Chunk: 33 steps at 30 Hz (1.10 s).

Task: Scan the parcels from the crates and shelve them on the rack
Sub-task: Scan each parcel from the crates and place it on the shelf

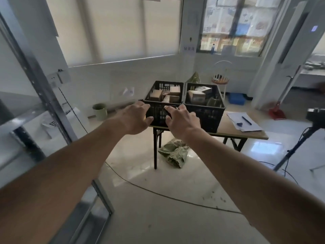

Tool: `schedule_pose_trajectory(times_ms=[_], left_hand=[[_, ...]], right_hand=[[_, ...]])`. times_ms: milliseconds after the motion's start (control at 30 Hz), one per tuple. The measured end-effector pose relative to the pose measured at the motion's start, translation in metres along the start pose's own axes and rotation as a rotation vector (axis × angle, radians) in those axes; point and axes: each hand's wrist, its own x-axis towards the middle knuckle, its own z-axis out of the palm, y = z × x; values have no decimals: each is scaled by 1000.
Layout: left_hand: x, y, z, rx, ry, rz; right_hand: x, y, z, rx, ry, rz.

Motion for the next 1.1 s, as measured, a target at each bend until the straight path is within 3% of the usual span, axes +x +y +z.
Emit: schedule_pose_trajectory(times_ms=[400,733,1100], left_hand=[[242,-56,62,-57,-12,51],[420,-120,99,-95,-139,45],[587,-137,173,-43,-238,-102]], right_hand=[[237,46,62,-41,-53,60],[420,62,108,-39,-131,119],[601,128,172,-21,-177,42]])
